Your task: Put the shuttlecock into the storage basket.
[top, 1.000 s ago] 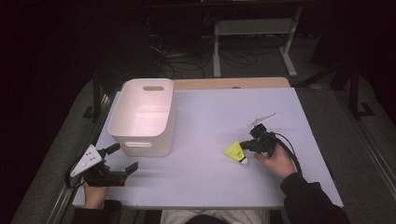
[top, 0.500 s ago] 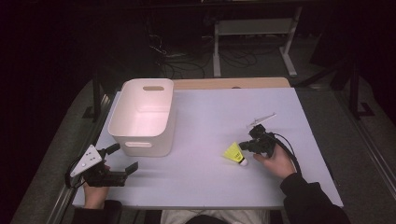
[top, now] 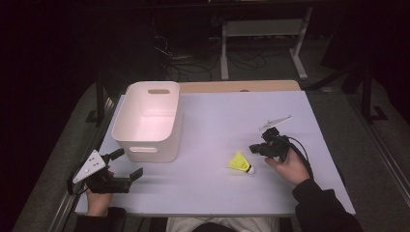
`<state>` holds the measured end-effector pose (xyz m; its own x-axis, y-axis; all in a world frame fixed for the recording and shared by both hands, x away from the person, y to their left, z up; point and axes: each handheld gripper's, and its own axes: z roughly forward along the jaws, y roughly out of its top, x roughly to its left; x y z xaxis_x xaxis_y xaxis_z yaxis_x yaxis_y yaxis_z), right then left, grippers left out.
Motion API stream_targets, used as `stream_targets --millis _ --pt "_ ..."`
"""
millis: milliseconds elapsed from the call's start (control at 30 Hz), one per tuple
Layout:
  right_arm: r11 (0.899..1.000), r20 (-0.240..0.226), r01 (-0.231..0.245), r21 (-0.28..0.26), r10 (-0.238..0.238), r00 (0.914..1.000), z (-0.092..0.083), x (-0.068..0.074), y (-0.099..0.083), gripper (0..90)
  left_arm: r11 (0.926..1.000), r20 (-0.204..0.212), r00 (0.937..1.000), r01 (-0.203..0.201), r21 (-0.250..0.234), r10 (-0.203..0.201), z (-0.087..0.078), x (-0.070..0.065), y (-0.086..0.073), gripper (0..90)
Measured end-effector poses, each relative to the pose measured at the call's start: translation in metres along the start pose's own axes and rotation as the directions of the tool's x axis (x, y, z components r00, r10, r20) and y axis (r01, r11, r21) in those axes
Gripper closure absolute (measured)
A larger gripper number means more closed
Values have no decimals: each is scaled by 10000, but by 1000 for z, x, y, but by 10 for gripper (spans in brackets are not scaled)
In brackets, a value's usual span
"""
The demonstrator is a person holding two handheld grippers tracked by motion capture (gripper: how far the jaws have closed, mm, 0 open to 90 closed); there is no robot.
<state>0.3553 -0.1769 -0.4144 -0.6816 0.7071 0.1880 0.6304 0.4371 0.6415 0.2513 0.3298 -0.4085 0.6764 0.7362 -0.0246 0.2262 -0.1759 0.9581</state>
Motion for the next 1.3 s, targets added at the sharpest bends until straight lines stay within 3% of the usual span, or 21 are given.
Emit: stream_targets --millis 633,900,1300 --pt "9959 -149 803 -413 -810 9966 -33 13 6 851 10000 -23 10000 7 9 -7 0 0 0 0" --pt "9913 -250 1262 -379 -1272 9916 -42 21 9 687 10000 -20 10000 8 12 -8 0 0 0 0" --pt "9817 -395 1904 -1 -1903 9809 -39 32 7 321 10000 -22 10000 11 13 -11 0 0 0 0"
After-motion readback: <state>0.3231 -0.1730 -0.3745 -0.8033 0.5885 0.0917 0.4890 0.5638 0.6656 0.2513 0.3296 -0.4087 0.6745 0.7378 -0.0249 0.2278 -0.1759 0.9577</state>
